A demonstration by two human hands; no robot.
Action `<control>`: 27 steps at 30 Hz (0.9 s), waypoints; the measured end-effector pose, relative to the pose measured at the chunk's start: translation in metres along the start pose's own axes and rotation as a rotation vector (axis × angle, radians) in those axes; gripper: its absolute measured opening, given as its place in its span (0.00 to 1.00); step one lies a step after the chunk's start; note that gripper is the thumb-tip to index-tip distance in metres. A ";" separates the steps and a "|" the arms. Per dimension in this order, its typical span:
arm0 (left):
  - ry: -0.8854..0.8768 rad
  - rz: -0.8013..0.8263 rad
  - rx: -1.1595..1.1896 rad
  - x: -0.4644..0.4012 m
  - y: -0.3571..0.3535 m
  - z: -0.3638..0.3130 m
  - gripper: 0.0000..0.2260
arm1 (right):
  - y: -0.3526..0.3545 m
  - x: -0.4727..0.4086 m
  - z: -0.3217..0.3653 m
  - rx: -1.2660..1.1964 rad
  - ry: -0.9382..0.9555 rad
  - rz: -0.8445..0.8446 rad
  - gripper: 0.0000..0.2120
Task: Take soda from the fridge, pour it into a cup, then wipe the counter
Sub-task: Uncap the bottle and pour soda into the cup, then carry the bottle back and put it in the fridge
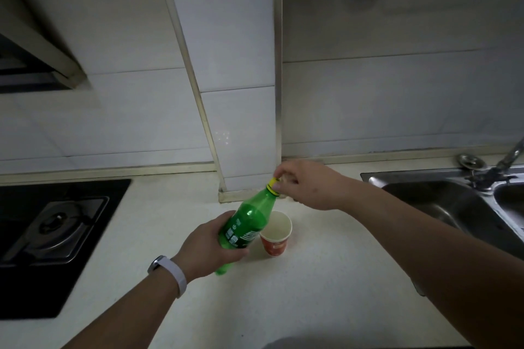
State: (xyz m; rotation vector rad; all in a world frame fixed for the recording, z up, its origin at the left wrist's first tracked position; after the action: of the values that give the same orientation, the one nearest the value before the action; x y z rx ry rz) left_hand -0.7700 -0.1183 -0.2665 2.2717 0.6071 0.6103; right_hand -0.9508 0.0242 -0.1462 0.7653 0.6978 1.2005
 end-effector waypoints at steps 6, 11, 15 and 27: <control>0.006 -0.001 -0.012 0.001 -0.002 -0.007 0.30 | -0.002 0.004 -0.005 -0.109 0.037 0.048 0.19; -0.001 -0.001 -0.082 0.006 0.000 -0.018 0.27 | 0.004 0.005 -0.006 -0.089 0.079 0.067 0.16; -0.007 0.001 -0.182 0.008 -0.005 -0.025 0.30 | 0.002 0.003 -0.010 -0.005 0.103 0.115 0.10; 0.068 -0.123 -0.297 0.017 -0.017 -0.031 0.26 | -0.023 0.002 -0.023 0.167 -0.020 0.118 0.26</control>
State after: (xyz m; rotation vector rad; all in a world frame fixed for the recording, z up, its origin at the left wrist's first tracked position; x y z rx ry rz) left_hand -0.7791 -0.0823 -0.2544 1.9294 0.6380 0.6716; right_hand -0.9568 0.0255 -0.1781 0.9671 0.7515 1.2501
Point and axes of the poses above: each hand's wrist, its own x-axis away from the middle knuckle, its own y-axis out of the back of the hand, z = x × y, the point moved 5 cm from there along -x, towards the middle knuckle, and after that the axes turned 13 degrees about y, right-handed, at the moved point
